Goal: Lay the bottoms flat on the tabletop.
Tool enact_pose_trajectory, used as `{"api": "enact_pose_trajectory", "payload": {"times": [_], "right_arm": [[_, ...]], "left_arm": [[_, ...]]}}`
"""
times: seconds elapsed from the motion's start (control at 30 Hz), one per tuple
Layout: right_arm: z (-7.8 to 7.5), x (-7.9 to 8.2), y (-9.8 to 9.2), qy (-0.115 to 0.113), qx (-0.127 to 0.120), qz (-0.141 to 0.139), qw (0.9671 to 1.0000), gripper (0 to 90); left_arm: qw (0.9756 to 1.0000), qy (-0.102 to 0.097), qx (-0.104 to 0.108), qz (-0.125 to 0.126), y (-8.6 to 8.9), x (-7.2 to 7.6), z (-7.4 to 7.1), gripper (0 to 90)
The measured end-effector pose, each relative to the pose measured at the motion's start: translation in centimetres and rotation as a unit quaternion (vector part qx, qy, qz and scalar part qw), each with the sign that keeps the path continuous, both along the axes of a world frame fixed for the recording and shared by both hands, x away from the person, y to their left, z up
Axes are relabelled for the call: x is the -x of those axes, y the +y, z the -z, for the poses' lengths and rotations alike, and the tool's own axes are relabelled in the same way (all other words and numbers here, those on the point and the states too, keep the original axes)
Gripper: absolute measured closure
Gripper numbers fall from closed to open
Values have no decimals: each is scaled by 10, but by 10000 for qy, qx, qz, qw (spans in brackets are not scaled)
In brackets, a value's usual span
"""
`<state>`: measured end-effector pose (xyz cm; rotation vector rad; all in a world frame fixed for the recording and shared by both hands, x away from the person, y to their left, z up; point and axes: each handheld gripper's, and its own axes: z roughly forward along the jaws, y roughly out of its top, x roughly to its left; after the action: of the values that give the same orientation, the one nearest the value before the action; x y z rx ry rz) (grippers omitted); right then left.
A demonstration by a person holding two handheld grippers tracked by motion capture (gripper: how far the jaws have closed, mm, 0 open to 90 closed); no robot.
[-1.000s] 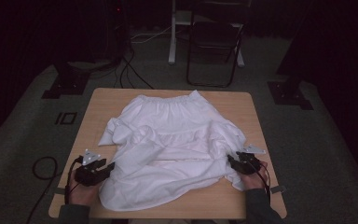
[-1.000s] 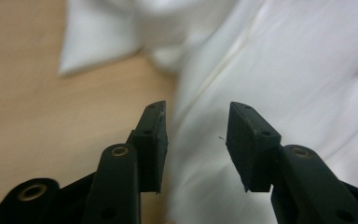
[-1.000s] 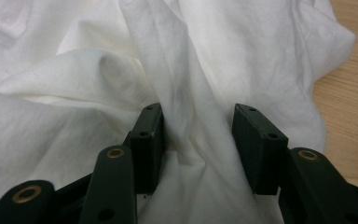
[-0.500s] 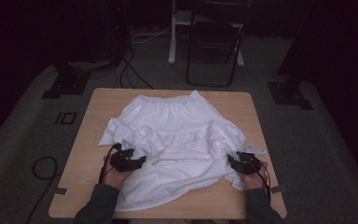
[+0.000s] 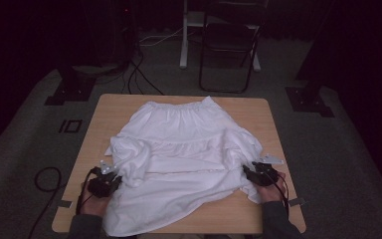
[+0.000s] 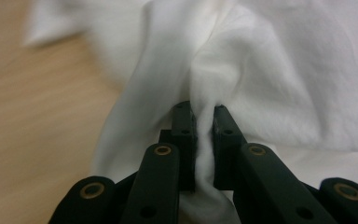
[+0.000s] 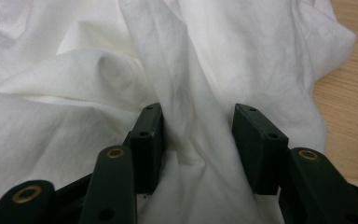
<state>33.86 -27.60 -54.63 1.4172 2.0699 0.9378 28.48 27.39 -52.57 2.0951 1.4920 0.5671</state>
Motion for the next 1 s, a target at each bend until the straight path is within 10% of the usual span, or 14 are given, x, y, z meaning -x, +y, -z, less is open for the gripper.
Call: {"api": "enact_pose_trajectory", "payload": {"times": [0.47,0.73,1.0], "right_arm": [[0,0,0,-6,-11,9,10000,540],[1,0,0,-22,-17,32,10000,540],[1,0,0,-29,-20,24,10000,540]], "left_arm": [[9926,-72,-324,-1166,56,28,-2,734],[9937,-657,424,-798,49,31,-28,494],[9942,-1012,355,-95,5,-2,-44,408]]}}
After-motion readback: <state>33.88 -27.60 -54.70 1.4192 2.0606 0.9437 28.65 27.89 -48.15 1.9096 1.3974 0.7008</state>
